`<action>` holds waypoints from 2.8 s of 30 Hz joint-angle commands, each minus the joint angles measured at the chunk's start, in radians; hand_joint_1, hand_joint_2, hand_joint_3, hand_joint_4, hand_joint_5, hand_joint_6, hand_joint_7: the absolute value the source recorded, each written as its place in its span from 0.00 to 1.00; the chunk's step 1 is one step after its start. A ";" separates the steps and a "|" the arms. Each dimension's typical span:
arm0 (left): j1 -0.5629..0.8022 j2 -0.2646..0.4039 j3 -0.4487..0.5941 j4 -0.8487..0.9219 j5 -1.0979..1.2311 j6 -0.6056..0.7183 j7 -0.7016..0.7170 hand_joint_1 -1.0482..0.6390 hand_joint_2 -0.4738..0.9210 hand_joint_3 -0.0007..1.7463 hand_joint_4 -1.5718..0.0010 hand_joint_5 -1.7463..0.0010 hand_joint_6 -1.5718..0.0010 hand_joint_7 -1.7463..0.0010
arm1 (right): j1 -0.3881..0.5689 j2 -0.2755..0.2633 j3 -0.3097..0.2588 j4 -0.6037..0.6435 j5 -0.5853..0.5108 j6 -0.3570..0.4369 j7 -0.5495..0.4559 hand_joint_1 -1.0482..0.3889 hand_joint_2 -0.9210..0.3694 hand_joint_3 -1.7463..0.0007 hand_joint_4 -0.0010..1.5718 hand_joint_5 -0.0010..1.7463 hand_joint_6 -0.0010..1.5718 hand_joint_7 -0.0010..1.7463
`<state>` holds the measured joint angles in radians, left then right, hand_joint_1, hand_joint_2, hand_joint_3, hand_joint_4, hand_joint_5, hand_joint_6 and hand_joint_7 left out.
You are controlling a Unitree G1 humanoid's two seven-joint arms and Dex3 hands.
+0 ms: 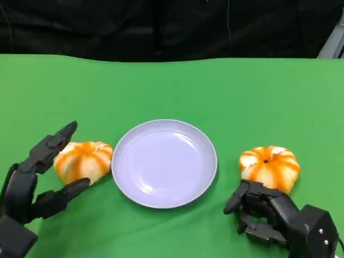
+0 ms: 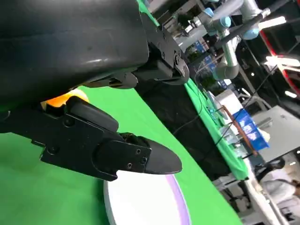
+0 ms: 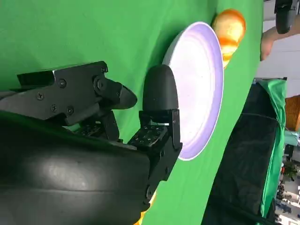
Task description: Grasp the bread from the table and place it into the plate.
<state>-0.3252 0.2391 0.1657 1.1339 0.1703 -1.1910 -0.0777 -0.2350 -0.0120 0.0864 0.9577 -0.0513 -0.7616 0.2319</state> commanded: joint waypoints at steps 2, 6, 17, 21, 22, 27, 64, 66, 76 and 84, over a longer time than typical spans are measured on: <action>-0.016 0.072 -0.058 -0.029 0.163 0.059 0.200 0.16 1.00 0.18 0.82 1.00 0.68 0.97 | 0.018 -0.014 -0.002 0.012 -0.012 0.026 -0.007 0.76 0.05 0.61 0.44 0.99 0.46 0.77; -0.029 0.103 -0.113 -0.039 0.250 0.110 0.305 0.16 1.00 0.18 0.83 1.00 0.64 0.97 | 0.016 -0.012 -0.006 0.020 -0.002 0.019 0.002 0.77 0.05 0.61 0.44 0.98 0.47 0.77; -0.094 0.171 -0.285 -0.015 0.410 0.271 0.484 0.18 1.00 0.15 0.81 0.99 0.59 0.97 | 0.016 -0.013 -0.006 0.015 -0.004 0.029 -0.004 0.76 0.05 0.61 0.44 0.98 0.47 0.75; -0.107 0.178 -0.321 -0.008 0.416 0.309 0.491 0.18 1.00 0.14 0.80 0.99 0.57 0.98 | 0.013 -0.014 -0.005 0.023 -0.006 0.015 -0.004 0.77 0.05 0.61 0.45 0.98 0.47 0.75; -0.110 0.180 -0.327 -0.006 0.414 0.314 0.488 0.18 1.00 0.14 0.80 0.99 0.57 0.98 | 0.014 -0.013 -0.004 0.022 -0.008 0.016 -0.006 0.77 0.05 0.61 0.45 0.98 0.47 0.75; -0.128 0.188 -0.357 0.005 0.407 0.343 0.462 0.16 1.00 0.14 0.80 1.00 0.56 0.99 | 0.015 -0.012 -0.002 0.015 -0.010 0.026 -0.011 0.76 0.04 0.61 0.45 0.98 0.47 0.75; -0.232 0.177 -0.485 0.075 0.409 0.529 0.331 0.11 1.00 0.16 0.77 0.99 0.74 1.00 | 0.017 -0.011 0.004 0.010 -0.014 0.024 -0.019 0.76 0.04 0.62 0.44 0.98 0.47 0.76; -0.235 0.175 -0.491 0.077 0.409 0.536 0.327 0.12 1.00 0.16 0.77 0.99 0.74 1.00 | 0.017 -0.012 0.003 0.011 -0.013 0.022 -0.018 0.76 0.04 0.62 0.44 0.98 0.47 0.76; -0.245 0.175 -0.517 0.081 0.410 0.556 0.325 0.12 1.00 0.16 0.77 1.00 0.74 1.00 | 0.016 -0.010 0.002 0.011 -0.011 0.028 -0.016 0.76 0.04 0.63 0.44 0.98 0.47 0.76; -0.248 0.174 -0.524 0.084 0.408 0.557 0.328 0.12 1.00 0.16 0.77 1.00 0.73 1.00 | 0.015 -0.011 0.002 0.014 -0.012 0.023 -0.016 0.76 0.04 0.62 0.44 0.99 0.47 0.76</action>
<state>-0.5659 0.4040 -0.3546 1.2063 0.5816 -0.6390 0.2660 -0.2352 -0.0110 0.0915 0.9540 -0.0550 -0.7615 0.2131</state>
